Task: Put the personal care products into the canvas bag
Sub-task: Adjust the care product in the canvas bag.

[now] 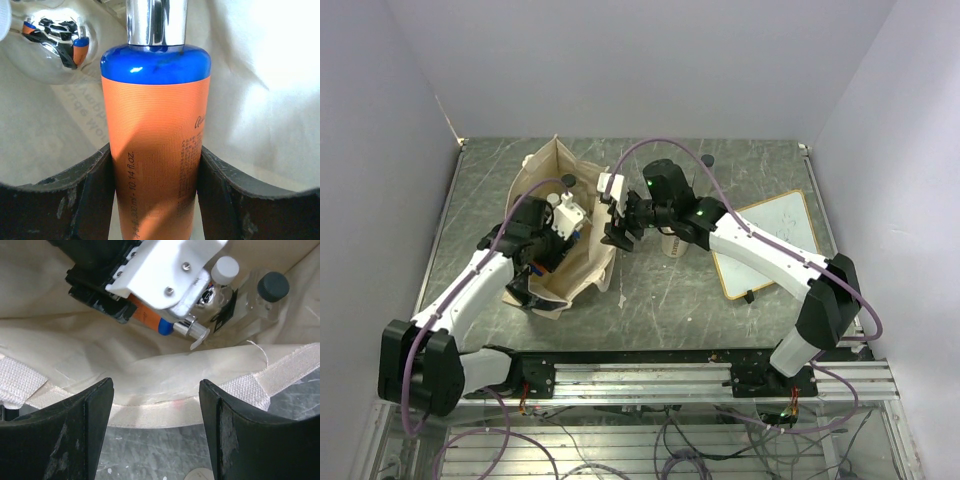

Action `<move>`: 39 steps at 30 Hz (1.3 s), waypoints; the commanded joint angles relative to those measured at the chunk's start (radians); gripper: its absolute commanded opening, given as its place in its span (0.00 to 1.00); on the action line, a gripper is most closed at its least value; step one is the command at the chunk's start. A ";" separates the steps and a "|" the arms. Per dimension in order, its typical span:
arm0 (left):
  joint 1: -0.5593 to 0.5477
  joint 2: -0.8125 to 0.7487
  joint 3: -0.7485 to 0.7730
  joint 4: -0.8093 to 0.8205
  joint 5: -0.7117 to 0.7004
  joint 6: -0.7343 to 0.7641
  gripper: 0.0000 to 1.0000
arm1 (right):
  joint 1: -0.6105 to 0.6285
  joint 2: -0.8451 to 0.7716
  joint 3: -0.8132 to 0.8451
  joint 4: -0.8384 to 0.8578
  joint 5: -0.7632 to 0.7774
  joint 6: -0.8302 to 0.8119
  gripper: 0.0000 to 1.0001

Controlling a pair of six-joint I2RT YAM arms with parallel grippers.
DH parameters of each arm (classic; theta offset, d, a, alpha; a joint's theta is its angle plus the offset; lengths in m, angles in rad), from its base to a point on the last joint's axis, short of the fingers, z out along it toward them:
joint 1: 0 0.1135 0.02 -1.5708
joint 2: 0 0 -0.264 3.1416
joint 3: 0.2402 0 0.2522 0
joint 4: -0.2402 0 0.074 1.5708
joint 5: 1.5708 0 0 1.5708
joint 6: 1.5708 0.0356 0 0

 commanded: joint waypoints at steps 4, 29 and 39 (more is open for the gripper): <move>0.018 -0.109 0.061 -0.013 0.078 -0.022 0.07 | -0.030 0.041 0.094 0.030 -0.005 0.094 0.69; 0.061 -0.323 0.200 -0.059 0.232 -0.081 0.07 | -0.091 0.233 0.450 0.113 -0.152 0.628 0.68; 0.064 -0.322 0.201 -0.025 0.216 -0.079 0.07 | -0.093 0.281 0.484 0.166 -0.189 0.827 0.62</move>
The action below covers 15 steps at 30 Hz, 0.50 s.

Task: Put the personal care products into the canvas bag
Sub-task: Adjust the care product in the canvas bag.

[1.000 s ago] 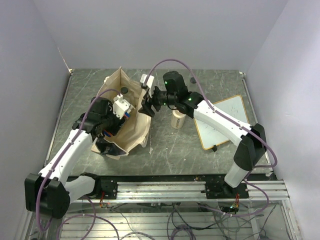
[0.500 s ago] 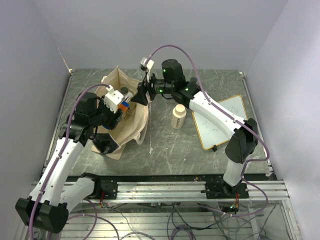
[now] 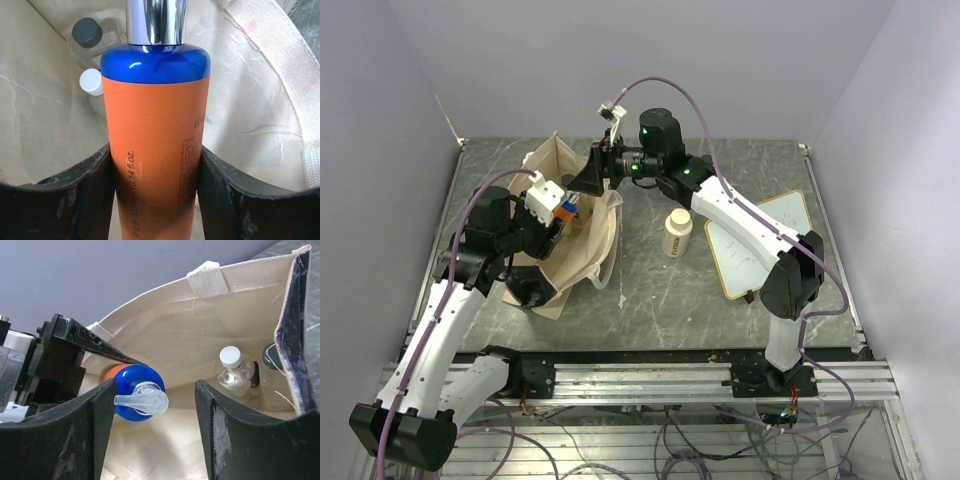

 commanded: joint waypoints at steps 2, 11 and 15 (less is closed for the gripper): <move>0.011 -0.022 0.042 0.090 0.015 -0.004 0.07 | -0.008 0.017 0.021 0.071 -0.032 0.119 0.57; 0.022 -0.030 0.044 0.065 0.097 -0.010 0.07 | -0.028 0.034 -0.025 0.133 -0.159 0.141 0.32; 0.025 -0.030 0.044 0.050 0.126 -0.011 0.07 | -0.030 0.042 -0.023 0.157 -0.215 0.125 0.47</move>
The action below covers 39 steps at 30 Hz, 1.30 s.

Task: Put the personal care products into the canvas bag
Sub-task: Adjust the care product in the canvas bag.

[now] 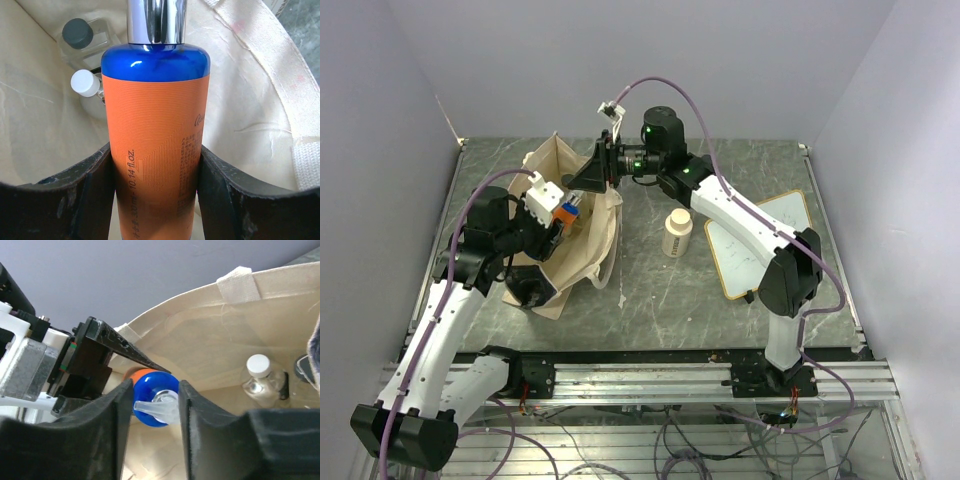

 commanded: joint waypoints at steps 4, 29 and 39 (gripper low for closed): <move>0.014 -0.025 0.051 0.051 0.114 -0.018 0.07 | -0.025 0.026 -0.008 0.052 -0.144 -0.051 0.59; 0.026 -0.008 0.052 0.038 0.199 -0.030 0.07 | -0.049 0.003 -0.037 -0.021 -0.281 -0.225 0.54; 0.026 -0.007 0.039 0.035 0.206 -0.021 0.07 | -0.060 0.017 -0.021 0.028 -0.310 -0.146 0.42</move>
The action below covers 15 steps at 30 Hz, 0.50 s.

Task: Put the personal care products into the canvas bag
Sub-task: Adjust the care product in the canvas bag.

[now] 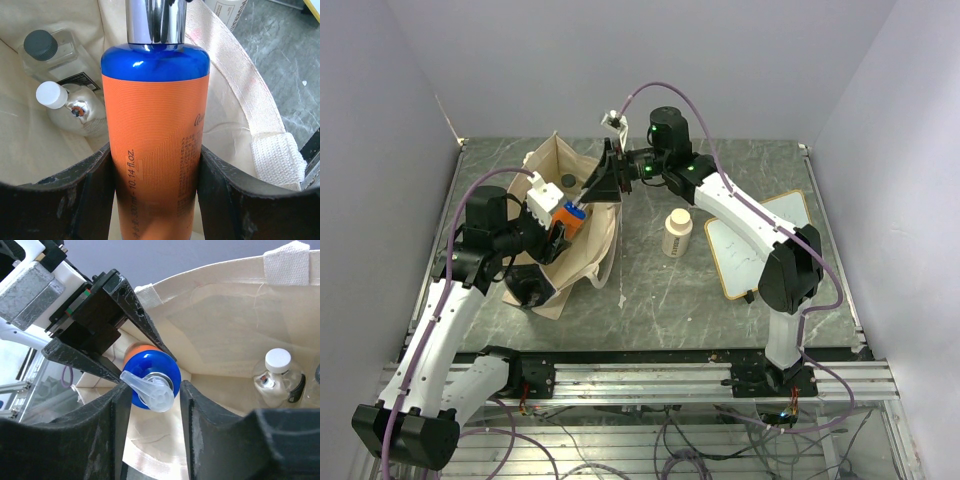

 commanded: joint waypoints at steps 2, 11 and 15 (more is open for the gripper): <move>0.010 -0.013 0.028 0.057 0.047 0.016 0.07 | -0.011 0.000 0.003 0.052 -0.027 0.047 0.35; 0.010 -0.016 0.011 0.057 0.055 0.016 0.07 | -0.010 0.002 -0.005 0.083 -0.027 0.091 0.16; 0.010 -0.018 -0.001 0.058 0.061 0.016 0.07 | -0.010 -0.002 -0.013 0.091 -0.021 0.101 0.08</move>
